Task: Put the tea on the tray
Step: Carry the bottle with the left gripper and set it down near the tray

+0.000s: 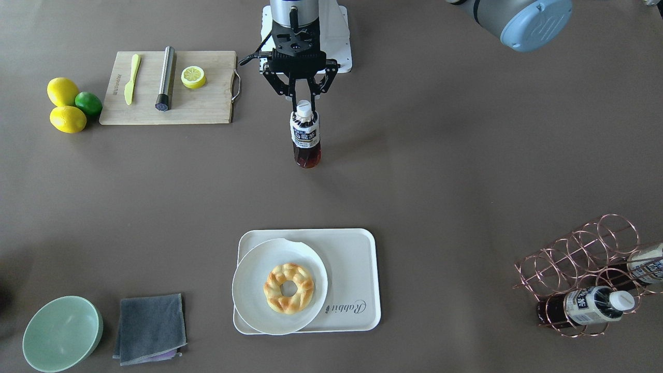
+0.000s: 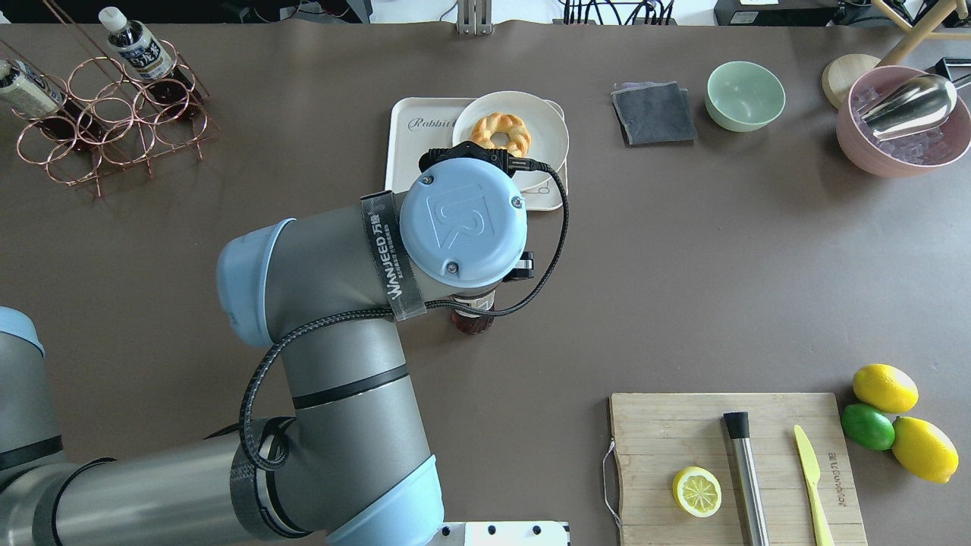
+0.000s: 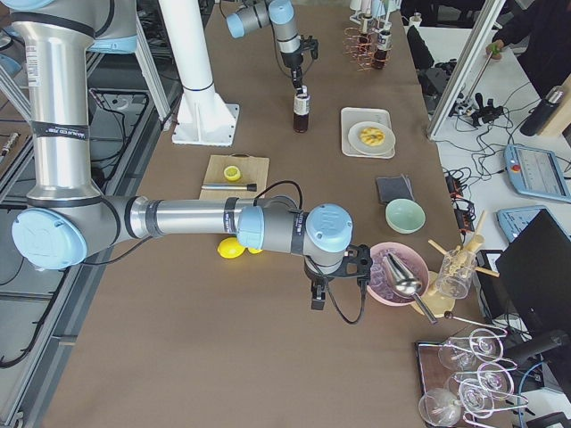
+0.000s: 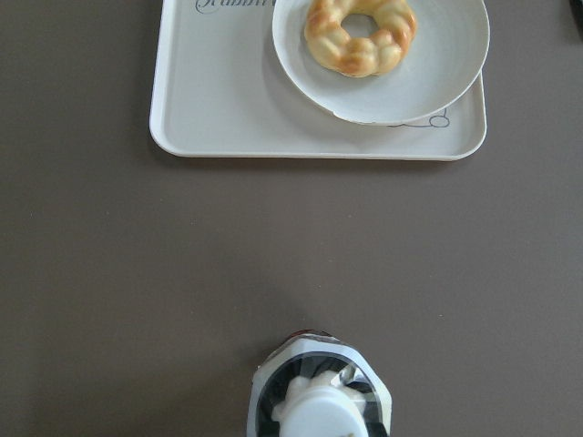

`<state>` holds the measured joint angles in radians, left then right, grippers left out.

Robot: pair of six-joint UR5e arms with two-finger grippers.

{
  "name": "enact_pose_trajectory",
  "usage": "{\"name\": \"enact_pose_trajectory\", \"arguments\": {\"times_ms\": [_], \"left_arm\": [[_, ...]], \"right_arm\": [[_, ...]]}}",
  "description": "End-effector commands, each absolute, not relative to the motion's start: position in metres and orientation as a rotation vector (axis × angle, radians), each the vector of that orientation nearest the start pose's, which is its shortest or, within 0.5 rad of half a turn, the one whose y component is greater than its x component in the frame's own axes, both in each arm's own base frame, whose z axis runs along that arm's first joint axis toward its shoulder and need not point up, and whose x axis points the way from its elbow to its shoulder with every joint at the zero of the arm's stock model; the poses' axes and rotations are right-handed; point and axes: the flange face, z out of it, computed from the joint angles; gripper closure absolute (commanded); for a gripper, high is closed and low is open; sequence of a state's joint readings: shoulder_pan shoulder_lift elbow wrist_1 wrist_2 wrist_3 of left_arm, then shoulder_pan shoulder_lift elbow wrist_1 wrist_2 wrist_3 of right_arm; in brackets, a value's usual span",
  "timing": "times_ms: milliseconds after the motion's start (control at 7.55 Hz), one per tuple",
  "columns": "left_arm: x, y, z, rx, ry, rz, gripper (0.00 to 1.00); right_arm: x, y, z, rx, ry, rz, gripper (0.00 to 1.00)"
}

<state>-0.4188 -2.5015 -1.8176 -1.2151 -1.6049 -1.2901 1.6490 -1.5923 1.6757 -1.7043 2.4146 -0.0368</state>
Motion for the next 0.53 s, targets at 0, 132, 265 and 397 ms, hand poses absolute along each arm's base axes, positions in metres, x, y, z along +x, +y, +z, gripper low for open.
{"name": "enact_pose_trajectory", "arguments": {"times_ms": [0, 132, 265, 397], "left_arm": [[0.526, -0.375, 0.054, 0.253, 0.785, -0.115, 0.03], [0.525, -0.375, 0.053, 0.255, 0.788, -0.114, 0.02], [0.523, -0.374, 0.051, 0.258, 0.793, -0.112, 0.02], [0.512, -0.369, 0.043, 0.27, 0.823, -0.105, 0.02]], "right_arm": [[0.096, -0.472, 0.627, 0.0, -0.845, 0.061, 0.0], [0.096, -0.472, 0.627, 0.0, -0.845, 0.061, 0.0], [0.096, -0.473, 0.626, 0.001, -0.845, 0.06, 0.0], [0.096, -0.476, 0.626, 0.001, -0.843, 0.06, 0.0]]}}
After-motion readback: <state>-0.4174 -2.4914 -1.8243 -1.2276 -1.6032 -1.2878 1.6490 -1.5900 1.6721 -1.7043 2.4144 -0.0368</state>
